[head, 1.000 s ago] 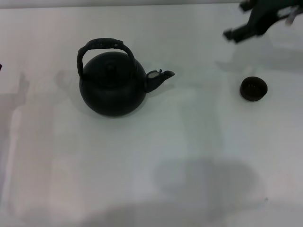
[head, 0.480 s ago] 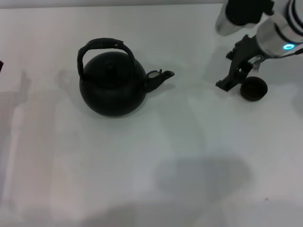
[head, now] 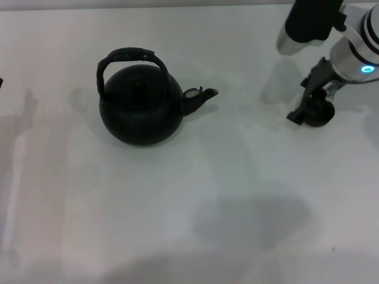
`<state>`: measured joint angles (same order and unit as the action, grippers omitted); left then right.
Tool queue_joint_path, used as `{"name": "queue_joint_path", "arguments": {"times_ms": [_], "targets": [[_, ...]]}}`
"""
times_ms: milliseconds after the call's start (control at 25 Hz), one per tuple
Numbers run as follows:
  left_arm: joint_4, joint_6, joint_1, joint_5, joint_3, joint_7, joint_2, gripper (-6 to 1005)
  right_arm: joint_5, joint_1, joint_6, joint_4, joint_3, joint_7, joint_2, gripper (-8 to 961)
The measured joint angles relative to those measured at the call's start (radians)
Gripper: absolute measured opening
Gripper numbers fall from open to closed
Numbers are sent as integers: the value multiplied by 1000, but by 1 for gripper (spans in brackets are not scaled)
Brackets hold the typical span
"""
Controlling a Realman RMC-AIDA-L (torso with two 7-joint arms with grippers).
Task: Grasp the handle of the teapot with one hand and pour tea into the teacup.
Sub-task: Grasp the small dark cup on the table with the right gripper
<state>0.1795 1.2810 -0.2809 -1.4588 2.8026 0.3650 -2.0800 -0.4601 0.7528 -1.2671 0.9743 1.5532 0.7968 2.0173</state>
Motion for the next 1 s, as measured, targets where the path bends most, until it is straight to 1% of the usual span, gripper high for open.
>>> {"name": "queue_joint_path", "arguments": {"times_ms": [480, 680, 920, 1000], "targets": [[-1, 1, -4, 0, 0, 0, 0, 830, 11, -22, -14, -20, -8, -16, -7, 847], [-4, 4, -5, 0, -1, 0, 0, 830, 52, -28, -43, -20, -41, -17, -4, 844], [-14, 8, -7, 0, -5, 0, 1, 831, 65, -25, -57, -14, -39, -26, -3, 841], [-17, 8, -7, 0, -7, 0, 2, 831, 67, -20, -63, -10, -40, -27, -2, 761]]}}
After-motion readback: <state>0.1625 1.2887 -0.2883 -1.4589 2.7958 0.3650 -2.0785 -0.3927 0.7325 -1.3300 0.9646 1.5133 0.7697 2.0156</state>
